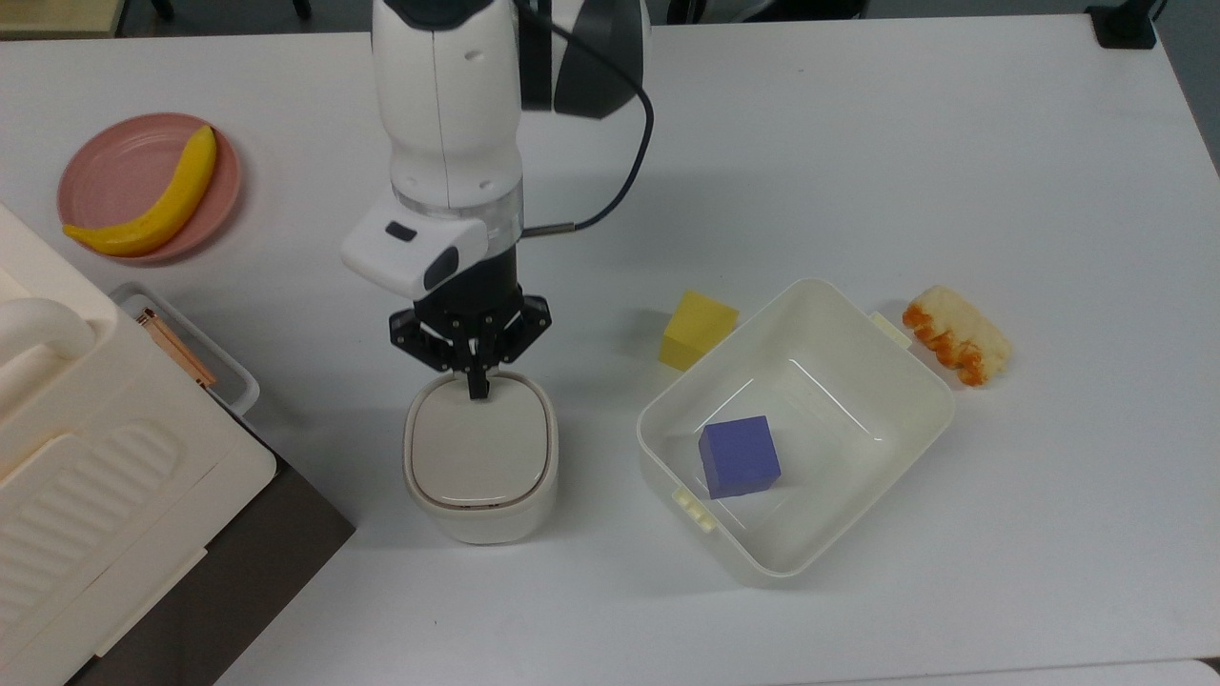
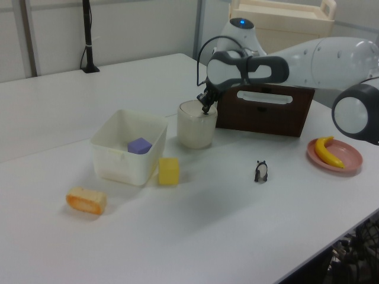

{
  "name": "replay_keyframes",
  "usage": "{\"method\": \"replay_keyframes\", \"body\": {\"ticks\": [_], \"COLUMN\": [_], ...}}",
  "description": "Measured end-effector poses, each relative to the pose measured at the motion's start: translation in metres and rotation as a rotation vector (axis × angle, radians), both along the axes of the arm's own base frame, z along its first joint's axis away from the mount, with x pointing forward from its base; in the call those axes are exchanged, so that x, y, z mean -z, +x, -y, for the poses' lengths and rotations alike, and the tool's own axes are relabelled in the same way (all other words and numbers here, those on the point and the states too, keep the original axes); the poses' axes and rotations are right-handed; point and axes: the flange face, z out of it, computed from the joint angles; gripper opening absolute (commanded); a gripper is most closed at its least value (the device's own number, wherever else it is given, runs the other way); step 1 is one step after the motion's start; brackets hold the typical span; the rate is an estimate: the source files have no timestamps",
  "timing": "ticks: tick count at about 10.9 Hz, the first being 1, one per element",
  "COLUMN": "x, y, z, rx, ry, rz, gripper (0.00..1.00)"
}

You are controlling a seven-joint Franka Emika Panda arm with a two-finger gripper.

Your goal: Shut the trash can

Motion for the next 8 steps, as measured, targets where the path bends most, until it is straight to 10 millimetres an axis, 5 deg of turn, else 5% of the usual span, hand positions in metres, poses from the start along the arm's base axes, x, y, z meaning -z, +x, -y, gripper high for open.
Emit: {"method": "replay_keyframes", "body": {"ticks": [4,7,8], "x": [-0.073,-0.104,-0.113], "y": [-0.048,-0.091,-0.108], "z": [0.000,0.004,0.006], "rx": [0.106,0.135,0.143], "ry": [0.041,0.051,0.052], "rz": [-0.144,-0.212,-0.257], "gripper": [0.04,0.22,0.59]}}
